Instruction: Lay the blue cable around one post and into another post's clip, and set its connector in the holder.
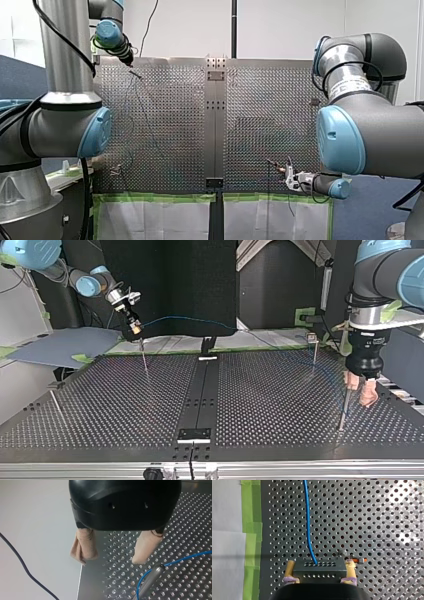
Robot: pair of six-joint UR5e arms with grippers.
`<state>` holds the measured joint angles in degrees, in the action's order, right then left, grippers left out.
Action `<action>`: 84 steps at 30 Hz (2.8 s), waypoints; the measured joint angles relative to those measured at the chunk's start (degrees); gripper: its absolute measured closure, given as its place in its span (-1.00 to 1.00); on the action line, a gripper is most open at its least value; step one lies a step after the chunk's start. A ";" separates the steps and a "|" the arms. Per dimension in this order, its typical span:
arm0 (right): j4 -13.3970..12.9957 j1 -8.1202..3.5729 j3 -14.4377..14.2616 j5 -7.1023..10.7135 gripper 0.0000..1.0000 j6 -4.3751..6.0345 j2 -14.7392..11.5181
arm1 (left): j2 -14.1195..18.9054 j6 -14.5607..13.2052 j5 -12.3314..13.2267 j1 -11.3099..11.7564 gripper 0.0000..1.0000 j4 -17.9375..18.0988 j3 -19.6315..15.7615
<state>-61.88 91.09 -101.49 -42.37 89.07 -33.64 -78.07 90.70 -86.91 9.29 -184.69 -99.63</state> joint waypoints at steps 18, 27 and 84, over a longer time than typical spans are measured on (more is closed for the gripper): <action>0.00 0.07 0.00 -0.01 1.00 -0.02 0.03 | 0.01 0.26 -0.41 0.00 -1.00 0.02 -0.02; 0.00 0.06 -0.02 0.00 1.00 -0.10 0.03 | 0.03 0.26 -0.41 0.00 -1.00 0.02 -0.02; 1.38 0.07 0.43 -1.66 1.00 -2.48 0.02 | -1.65 3.31 -4.74 -11.20 -1.00 9.11 -10.74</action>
<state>-60.51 91.16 -101.07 -44.03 86.59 -33.62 -79.71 94.02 -91.64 -1.91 -175.58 -110.37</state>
